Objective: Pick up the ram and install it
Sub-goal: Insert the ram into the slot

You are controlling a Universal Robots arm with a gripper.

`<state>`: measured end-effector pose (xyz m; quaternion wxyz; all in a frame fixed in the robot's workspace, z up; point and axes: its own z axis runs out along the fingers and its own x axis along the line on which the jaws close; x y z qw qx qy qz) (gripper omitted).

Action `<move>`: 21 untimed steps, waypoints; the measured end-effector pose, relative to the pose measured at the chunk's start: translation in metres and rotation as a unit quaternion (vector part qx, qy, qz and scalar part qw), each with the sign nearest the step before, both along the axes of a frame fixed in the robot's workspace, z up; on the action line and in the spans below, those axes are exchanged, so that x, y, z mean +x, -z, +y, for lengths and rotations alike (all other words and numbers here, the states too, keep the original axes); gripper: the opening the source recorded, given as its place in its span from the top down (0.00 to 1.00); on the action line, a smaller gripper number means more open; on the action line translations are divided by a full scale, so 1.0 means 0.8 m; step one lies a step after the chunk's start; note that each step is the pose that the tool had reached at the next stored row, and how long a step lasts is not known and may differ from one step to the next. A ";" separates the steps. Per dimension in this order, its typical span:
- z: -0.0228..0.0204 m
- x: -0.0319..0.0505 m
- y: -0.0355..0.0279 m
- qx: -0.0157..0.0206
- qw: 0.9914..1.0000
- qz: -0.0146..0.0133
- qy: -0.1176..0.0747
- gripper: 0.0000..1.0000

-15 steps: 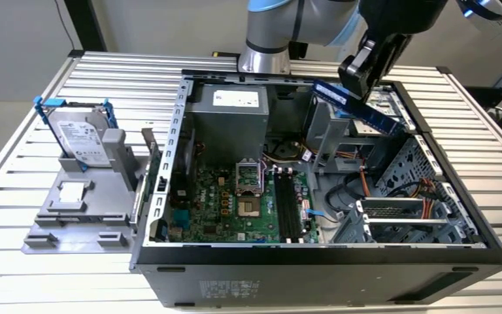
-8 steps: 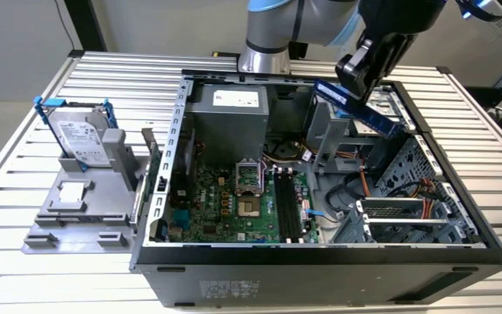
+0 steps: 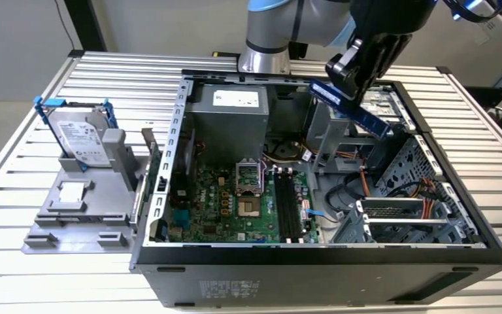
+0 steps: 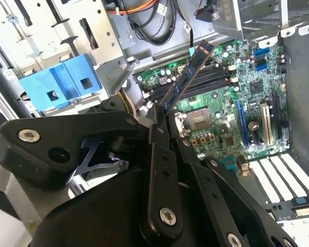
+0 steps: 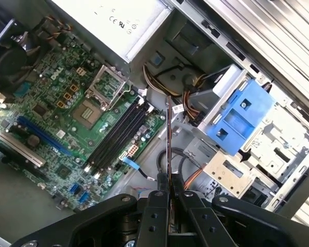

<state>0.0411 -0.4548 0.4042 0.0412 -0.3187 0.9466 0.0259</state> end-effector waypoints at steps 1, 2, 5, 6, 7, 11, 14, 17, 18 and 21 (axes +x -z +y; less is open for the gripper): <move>-0.0002 -0.001 0.0000 0.000 1.000 0.000 0.001 1.00; -0.0005 -0.003 0.0000 0.000 1.000 0.000 0.002 1.00; -0.0013 -0.007 0.0000 0.000 1.000 0.000 0.005 1.00; -0.0016 -0.008 0.0000 0.000 1.000 0.000 0.005 1.00; -0.0019 -0.010 0.0000 0.000 1.000 0.000 0.006 1.00; -0.0029 -0.016 0.0000 0.000 1.000 0.000 0.010 1.00; -0.0036 -0.020 0.0000 0.000 1.000 0.000 0.012 1.00; -0.0042 -0.024 -0.0001 0.000 1.000 0.000 0.015 1.00; -0.0044 -0.026 -0.0001 0.000 1.000 0.000 0.016 1.00; -0.0050 -0.030 0.0000 0.000 1.000 0.000 0.019 1.00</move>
